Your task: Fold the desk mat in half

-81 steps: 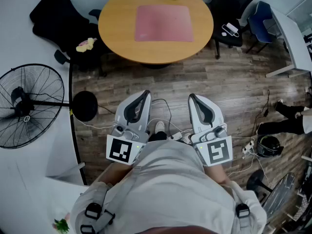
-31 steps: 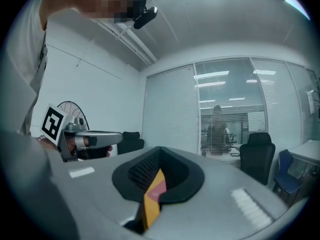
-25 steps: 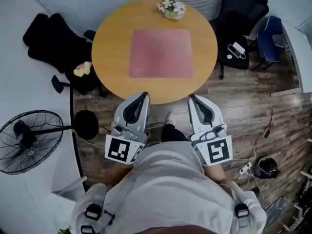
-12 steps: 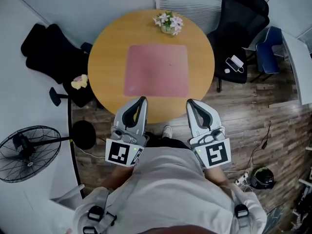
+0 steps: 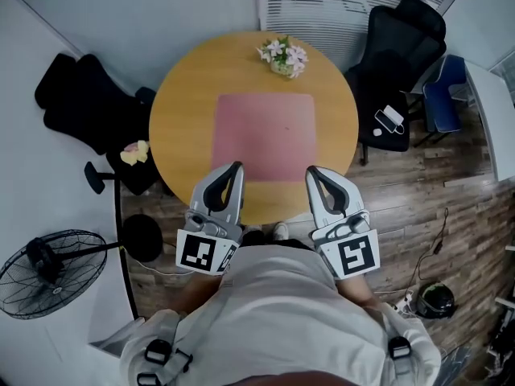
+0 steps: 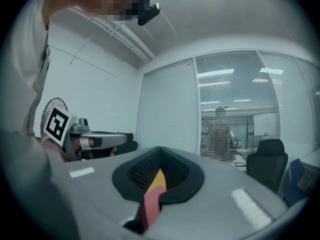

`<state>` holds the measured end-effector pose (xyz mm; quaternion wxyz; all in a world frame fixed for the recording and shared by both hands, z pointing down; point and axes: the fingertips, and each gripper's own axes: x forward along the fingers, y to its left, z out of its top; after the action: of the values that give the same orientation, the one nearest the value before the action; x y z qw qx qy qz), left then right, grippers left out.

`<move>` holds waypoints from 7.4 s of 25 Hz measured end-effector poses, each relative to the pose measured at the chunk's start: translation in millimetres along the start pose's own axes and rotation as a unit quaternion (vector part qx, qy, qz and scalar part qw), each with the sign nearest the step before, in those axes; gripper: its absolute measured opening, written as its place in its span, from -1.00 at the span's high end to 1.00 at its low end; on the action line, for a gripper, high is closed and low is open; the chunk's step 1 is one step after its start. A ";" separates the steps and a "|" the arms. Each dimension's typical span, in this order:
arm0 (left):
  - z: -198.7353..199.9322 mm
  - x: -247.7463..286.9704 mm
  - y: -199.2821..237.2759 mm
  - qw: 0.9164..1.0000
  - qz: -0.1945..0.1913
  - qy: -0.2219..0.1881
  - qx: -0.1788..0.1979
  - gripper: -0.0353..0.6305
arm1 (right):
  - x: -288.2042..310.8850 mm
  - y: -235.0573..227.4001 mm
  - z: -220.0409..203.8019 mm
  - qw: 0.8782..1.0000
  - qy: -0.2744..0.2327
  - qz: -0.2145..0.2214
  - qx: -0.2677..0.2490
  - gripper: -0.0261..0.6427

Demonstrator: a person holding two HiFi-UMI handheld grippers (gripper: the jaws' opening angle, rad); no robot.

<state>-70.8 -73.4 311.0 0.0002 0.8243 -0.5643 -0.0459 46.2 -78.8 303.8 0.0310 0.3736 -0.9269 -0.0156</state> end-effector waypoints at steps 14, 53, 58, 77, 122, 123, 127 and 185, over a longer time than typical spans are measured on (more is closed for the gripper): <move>-50.9 24.1 77.1 0.998 0.018 0.035 -0.052 0.70 | 49.9 -6.0 13.9 1.000 -0.010 -0.014 -0.013 0.91; -525.5 -9.9 205.3 0.873 0.107 0.465 -0.101 -0.19 | 71.4 1.2 -1.5 0.998 0.033 -0.042 -0.041 0.91; -530.8 -9.9 204.6 0.875 0.117 0.465 -0.070 -0.19 | 71.3 -0.8 -5.8 0.998 0.037 -0.048 -0.032 0.91; -533.1 -4.7 195.6 0.878 0.114 0.462 -0.050 0.04 | 69.4 -6.8 -16.8 0.997 0.049 -0.044 -0.029 0.91; -499.5 8.0 157.2 0.880 0.060 0.456 -0.123 0.78 | 37.2 -26.1 6.5 0.997 0.009 -0.074 -0.006 0.91; -497.0 10.5 155.9 0.881 0.058 0.453 -0.122 0.78 | 35.6 -27.5 7.1 0.997 0.007 -0.075 -0.006 0.91; -487.2 14.4 147.1 0.885 0.047 0.446 -0.123 0.78 | 30.8 -29.5 11.9 0.997 -0.014 -0.072 -0.010 0.91; -534.8 152.6 -79.3 0.841 -0.195 0.505 -0.009 0.72 | -40.3 -93.7 -31.3 0.987 0.050 -0.150 0.009 0.91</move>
<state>98.3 -214.1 827.9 0.2842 0.8260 -0.3132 0.3726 142.2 -118.5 328.2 0.0717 0.5091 -0.8577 0.0067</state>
